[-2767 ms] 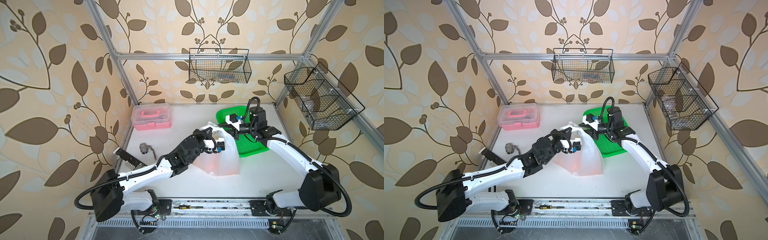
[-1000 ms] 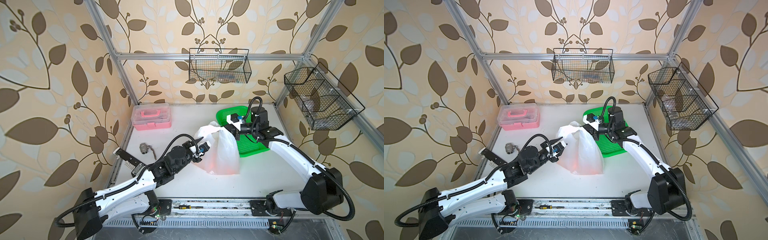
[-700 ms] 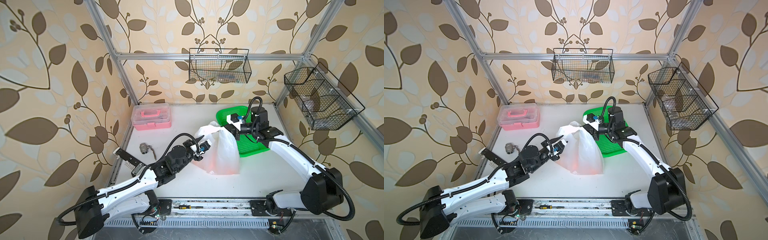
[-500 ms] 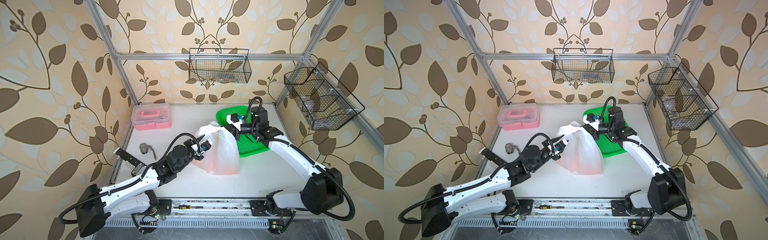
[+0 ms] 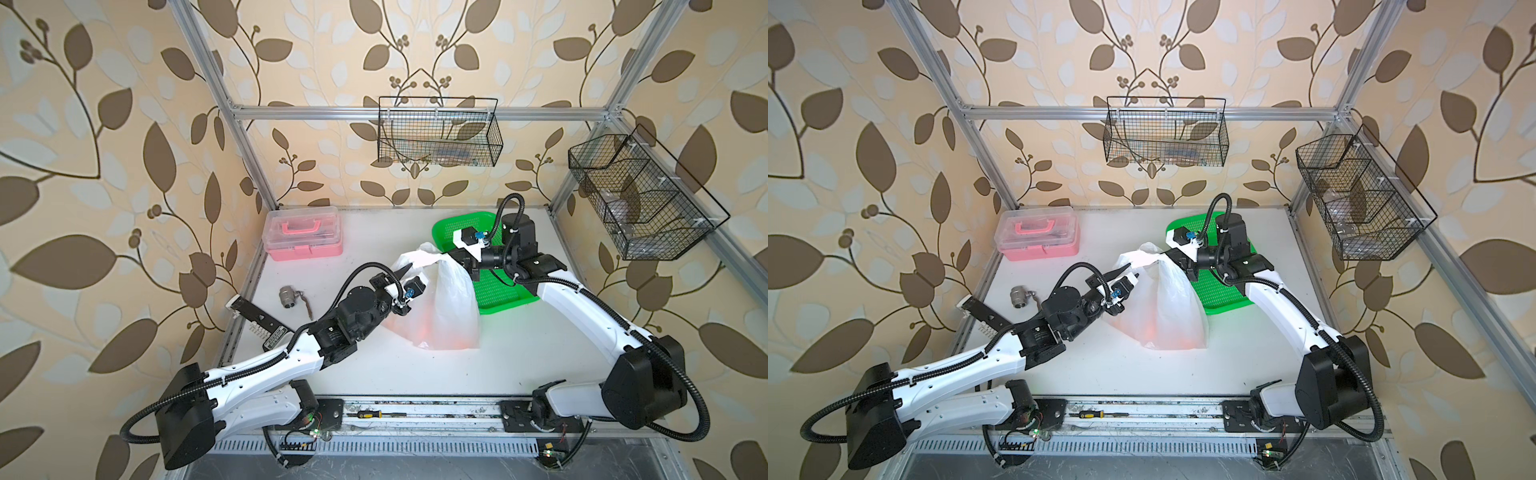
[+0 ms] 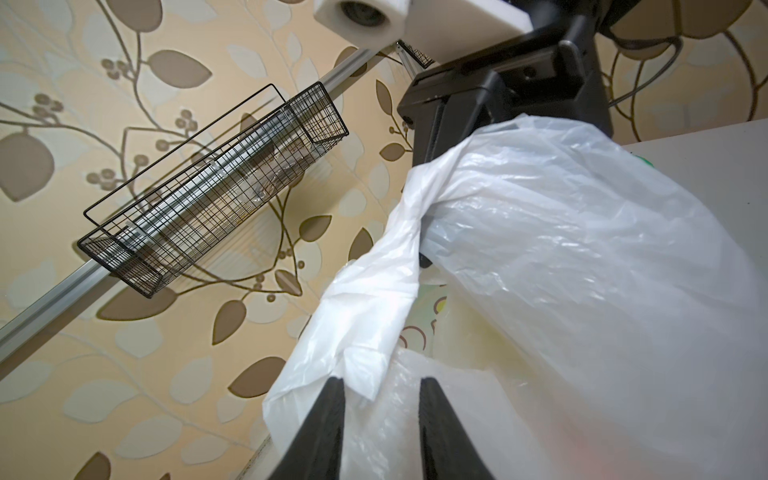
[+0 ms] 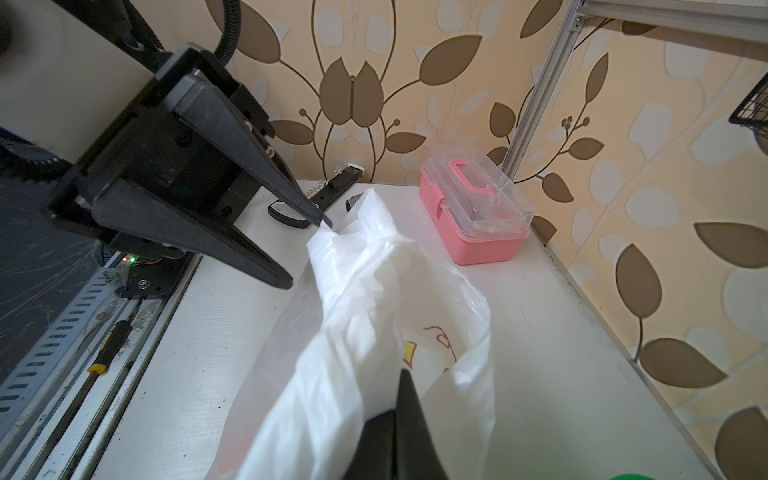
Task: Place the oranges into plastic bags & tie knots
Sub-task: Tie the plastic bag at the center of the board.
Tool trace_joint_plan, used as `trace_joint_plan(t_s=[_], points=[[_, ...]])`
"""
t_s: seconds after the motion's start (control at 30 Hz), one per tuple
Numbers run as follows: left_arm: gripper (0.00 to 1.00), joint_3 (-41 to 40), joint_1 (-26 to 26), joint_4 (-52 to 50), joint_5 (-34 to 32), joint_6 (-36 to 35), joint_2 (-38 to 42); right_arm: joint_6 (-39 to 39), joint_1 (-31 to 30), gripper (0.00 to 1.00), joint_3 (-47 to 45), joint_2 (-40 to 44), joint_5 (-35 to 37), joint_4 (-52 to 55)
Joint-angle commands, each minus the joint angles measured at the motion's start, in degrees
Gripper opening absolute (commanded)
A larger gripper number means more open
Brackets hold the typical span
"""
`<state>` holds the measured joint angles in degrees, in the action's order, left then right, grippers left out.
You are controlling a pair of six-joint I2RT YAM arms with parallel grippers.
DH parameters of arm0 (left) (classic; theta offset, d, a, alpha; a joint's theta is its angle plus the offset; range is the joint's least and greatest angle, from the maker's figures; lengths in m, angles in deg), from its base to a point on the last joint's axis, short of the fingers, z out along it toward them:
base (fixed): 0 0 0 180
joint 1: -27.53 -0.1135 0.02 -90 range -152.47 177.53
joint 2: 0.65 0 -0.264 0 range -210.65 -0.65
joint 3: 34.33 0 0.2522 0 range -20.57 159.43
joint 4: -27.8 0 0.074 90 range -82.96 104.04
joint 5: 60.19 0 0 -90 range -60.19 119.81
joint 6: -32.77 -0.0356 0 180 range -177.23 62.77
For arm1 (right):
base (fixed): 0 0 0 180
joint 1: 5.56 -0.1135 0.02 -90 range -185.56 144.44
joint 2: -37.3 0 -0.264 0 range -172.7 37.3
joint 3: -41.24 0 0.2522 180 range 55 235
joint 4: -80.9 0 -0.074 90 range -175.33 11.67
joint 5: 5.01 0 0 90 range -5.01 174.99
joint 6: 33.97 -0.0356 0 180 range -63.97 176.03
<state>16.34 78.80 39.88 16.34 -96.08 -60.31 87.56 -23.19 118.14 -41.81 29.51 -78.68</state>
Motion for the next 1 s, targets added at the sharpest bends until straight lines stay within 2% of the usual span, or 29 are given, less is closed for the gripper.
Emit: trace_joint_plan(t_s=[0.0,0.23,0.63,0.83,0.9,0.97], points=[[0.31,2.55,-0.82,3.34,-0.85,-0.95,-0.78,0.64,-0.46,0.0,-0.67,1.58,-0.77,0.49],[0.26,2.86,-1.09,4.64,-2.06,-1.99,-2.47,0.62,-0.48,0.0,-0.74,1.59,-1.25,0.64],[0.27,3.04,-1.34,7.61,-4.63,-4.91,-4.98,0.72,-0.48,0.0,-0.65,1.76,-1.47,0.91],[0.09,2.59,-1.34,8.01,-4.42,-5.14,-4.71,0.66,-0.48,0.0,-0.68,1.84,-1.16,0.97],[0.0,2.07,-1.34,8.52,-3.94,-4.66,-3.99,0.89,-0.48,0.0,-0.56,1.85,-0.67,1.39],[0.0,1.94,-1.35,8.28,-3.67,-4.11,-2.99,1.25,-0.36,0.0,-0.52,2.14,0.3,2.03]])
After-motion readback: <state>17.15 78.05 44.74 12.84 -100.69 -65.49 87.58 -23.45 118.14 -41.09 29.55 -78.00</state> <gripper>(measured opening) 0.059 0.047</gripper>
